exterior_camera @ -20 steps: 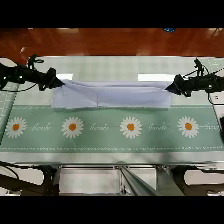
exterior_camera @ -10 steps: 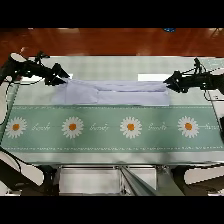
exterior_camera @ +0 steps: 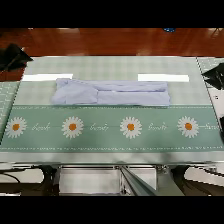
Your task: Fold the shirts.
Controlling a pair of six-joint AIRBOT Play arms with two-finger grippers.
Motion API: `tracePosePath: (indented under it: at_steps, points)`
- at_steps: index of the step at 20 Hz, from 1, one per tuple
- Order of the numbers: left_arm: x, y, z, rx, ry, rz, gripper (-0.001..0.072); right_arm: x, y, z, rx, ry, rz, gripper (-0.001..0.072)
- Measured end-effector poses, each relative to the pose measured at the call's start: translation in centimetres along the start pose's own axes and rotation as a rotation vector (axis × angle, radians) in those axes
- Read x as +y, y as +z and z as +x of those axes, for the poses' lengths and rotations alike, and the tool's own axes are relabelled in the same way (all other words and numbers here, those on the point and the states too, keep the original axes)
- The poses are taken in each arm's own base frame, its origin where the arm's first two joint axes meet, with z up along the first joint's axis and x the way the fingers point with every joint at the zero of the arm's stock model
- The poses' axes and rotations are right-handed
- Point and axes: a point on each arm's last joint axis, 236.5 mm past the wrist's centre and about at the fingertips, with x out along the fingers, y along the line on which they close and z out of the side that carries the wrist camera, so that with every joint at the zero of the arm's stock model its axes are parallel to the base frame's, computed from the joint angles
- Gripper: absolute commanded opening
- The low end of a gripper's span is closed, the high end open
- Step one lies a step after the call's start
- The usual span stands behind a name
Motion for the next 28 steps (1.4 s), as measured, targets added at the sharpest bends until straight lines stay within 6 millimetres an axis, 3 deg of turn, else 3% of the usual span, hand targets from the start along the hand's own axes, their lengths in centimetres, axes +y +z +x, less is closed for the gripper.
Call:
tracePosePath:
  at_steps: [3,7,13,16,20,21,22,23,25,26,27,28]
  points:
    - [-3.4,-1.5,-3.2,-0.111,0.001,0.073,0.0508,-3.7,-2.6,1.2,-0.001,-0.056,0.094,0.0407]
    - [-6.8,-7.8,-1.5,-0.075,-0.034,0.131,0.0508,-5.3,-6.6,5.6,0.09,-0.039,0.165,0.0407]
    - [-9.5,-16.0,3.3,0.06,-0.09,0.145,0.0508,-3.9,-9.8,12.0,0.202,0.039,0.229,0.0407]
    - [-10.8,-18.0,4.2,0.097,-0.114,0.163,0.0507,-2.1,-10.7,14.5,0.253,0.079,0.223,0.0407]
    - [-11.7,-18.8,4.5,0.107,-0.131,0.171,0.0507,1.3,-11.8,17.6,0.318,0.126,0.192,0.0402]
    - [-11.8,-18.8,4.6,0.104,-0.135,0.168,0.0507,2.1,-12.0,18.4,0.327,0.133,0.182,0.0324]
    - [-11.9,-19.0,4.6,0.107,-0.136,0.17,0.0507,2.7,-12.1,19.1,0.333,0.133,0.161,0.0122]
    - [-12.0,-19.0,4.6,0.106,-0.137,0.171,0.0506,3.1,-12.4,19.7,0.34,0.127,0.144,0.0025]
    - [-12.1,-19.0,4.7,0.105,-0.139,0.171,0.0502,4.2,-12.3,20.3,0.337,0.133,0.106,0.0024]
    - [-12.1,-19.0,4.7,0.105,-0.14,0.17,0.0409,4.8,-12.3,20.2,0.338,0.142,0.09,0.0024]
    - [-12.1,-19.0,4.7,0.105,-0.14,0.17,0.0132,5.4,-12.0,19.8,0.335,0.15,0.074,0.0024]
    - [-12.1,-19.0,4.7,0.105,-0.14,0.171,0.0026,5.9,-11.8,19.3,0.333,0.155,0.053,0.0024]
